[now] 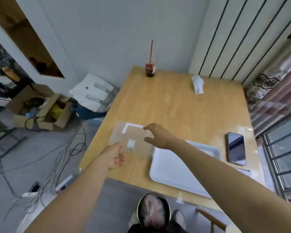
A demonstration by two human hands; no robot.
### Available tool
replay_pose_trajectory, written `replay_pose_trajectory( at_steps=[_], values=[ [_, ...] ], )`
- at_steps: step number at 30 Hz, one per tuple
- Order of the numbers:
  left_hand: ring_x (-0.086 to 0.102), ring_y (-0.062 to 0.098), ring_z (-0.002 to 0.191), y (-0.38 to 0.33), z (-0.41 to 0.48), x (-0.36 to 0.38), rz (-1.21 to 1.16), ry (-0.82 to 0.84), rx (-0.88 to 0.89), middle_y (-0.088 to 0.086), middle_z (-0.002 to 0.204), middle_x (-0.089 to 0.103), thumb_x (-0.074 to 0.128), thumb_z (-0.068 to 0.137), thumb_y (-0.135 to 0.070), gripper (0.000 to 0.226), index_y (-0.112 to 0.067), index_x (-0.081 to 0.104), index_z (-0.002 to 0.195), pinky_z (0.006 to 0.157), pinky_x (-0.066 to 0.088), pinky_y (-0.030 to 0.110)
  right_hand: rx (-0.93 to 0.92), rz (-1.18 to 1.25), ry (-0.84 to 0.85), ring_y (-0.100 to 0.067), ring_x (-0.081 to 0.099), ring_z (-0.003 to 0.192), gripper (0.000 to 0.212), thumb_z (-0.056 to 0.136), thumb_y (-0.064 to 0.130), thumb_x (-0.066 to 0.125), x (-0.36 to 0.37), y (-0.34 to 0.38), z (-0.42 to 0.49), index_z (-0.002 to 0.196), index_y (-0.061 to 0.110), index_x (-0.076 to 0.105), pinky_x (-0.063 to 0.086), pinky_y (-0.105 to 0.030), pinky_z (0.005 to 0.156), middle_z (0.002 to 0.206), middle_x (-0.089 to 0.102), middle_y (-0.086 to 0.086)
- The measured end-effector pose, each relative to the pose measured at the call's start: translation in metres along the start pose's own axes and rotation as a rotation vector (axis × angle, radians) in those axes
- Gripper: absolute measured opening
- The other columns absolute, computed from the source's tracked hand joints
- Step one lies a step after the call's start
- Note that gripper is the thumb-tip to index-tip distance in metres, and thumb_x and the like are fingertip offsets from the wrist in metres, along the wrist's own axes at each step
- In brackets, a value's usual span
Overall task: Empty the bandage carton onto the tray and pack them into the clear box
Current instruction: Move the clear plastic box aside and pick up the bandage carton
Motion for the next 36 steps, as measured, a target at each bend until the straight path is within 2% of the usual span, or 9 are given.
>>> replay_pose_trajectory(
  at_steps=[3,5,15,20,24,27,30,33,36],
  values=[
    [0.058,0.032,0.096,0.015,0.015,0.011,-0.137,0.078,-0.091,0.019,0.11,0.056,0.058,0.093,-0.035,0.037,-0.005,0.044,0.11,0.088,0.05,0.047,0.042,-0.115,-0.011,-0.026,0.022,0.142,0.062,0.093,0.041,0.054,0.021,-0.005,0.009,0.147,0.02,0.033,0.023,-0.041,0.113,0.156,0.023,-0.007],
    [0.057,0.035,0.108,0.022,0.028,0.021,-0.208,0.129,-0.09,0.019,0.121,0.054,0.058,0.092,-0.039,0.043,-0.003,0.045,0.113,0.093,0.05,0.049,0.055,-0.16,-0.031,-0.025,0.019,0.142,0.063,0.091,0.044,0.056,0.032,-0.007,0.01,0.146,0.024,0.034,0.02,-0.042,0.111,0.156,0.022,-0.005],
    [0.059,0.034,0.111,0.027,0.057,0.037,-0.246,0.136,-0.031,0.017,0.123,0.059,0.064,0.086,-0.047,0.058,0.0,0.048,0.117,0.085,0.051,0.04,0.022,-0.187,-0.167,-0.025,0.02,0.137,0.083,0.068,0.05,0.077,0.048,-0.015,0.013,0.137,0.023,0.037,0.026,-0.041,0.108,0.147,0.026,-0.005],
    [0.058,0.036,0.112,0.026,0.058,0.035,-0.281,0.135,-0.038,0.018,0.124,0.059,0.068,0.083,-0.046,0.061,-0.002,0.047,0.119,0.09,0.051,0.04,0.024,-0.153,-0.144,-0.035,-0.009,0.147,0.076,0.073,0.039,0.078,0.055,-0.016,0.016,0.134,0.02,0.037,0.014,-0.047,0.116,0.159,0.001,-0.012],
    [0.063,0.031,0.103,0.022,0.058,0.036,-0.293,0.07,0.01,0.02,0.114,0.063,0.068,0.083,-0.041,0.06,-0.005,0.049,0.126,0.085,0.052,0.036,0.027,-0.21,-0.143,-0.034,0.0,0.147,0.08,0.073,0.041,0.078,0.056,-0.018,0.017,0.137,0.022,0.034,0.018,-0.047,0.117,0.158,0.01,-0.01],
    [0.064,0.03,0.101,0.023,0.059,0.034,-0.224,0.085,0.021,0.018,0.112,0.065,0.066,0.082,-0.049,0.068,-0.003,0.05,0.129,0.085,0.053,0.038,0.029,-0.251,-0.137,-0.033,0.004,0.146,0.093,0.067,0.047,0.08,0.056,-0.02,0.017,0.141,0.023,0.029,0.022,-0.048,0.115,0.156,0.011,-0.009],
    [0.059,0.034,0.108,0.023,0.055,0.03,-0.285,0.107,0.018,0.02,0.117,0.063,0.046,0.087,-0.064,0.069,-0.007,0.048,0.126,0.09,0.051,0.045,0.026,-0.318,-0.139,-0.034,0.01,0.143,0.096,0.064,0.047,0.081,0.055,-0.021,0.019,0.141,0.024,0.027,0.027,-0.046,0.112,0.155,0.013,-0.009],
    [0.061,0.04,0.103,0.022,0.05,0.025,-0.4,0.069,0.005,0.025,0.118,0.062,0.025,0.093,-0.053,0.064,-0.002,0.054,0.12,0.091,0.05,0.051,-0.006,-0.246,-0.185,-0.032,0.02,0.138,0.09,0.065,0.046,0.077,0.05,-0.021,0.02,0.139,0.025,0.032,0.032,-0.045,0.106,0.151,0.022,-0.006],
    [0.059,0.042,0.105,0.021,0.045,0.029,-0.376,0.057,-0.016,0.024,0.118,0.06,0.027,0.097,-0.045,0.056,-0.001,0.049,0.122,0.094,0.048,0.053,-0.038,-0.078,-0.182,-0.026,0.026,0.135,0.085,0.067,0.05,0.074,0.039,-0.022,0.02,0.138,0.028,0.034,0.033,-0.044,0.104,0.147,0.032,-0.001]
  ],
)
Point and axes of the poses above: each hand's wrist, its own z-axis towards the middle knuckle, its own x-axis out of the palm, y = z × x, the point moved 3 cm from there along z, towards the middle knuckle
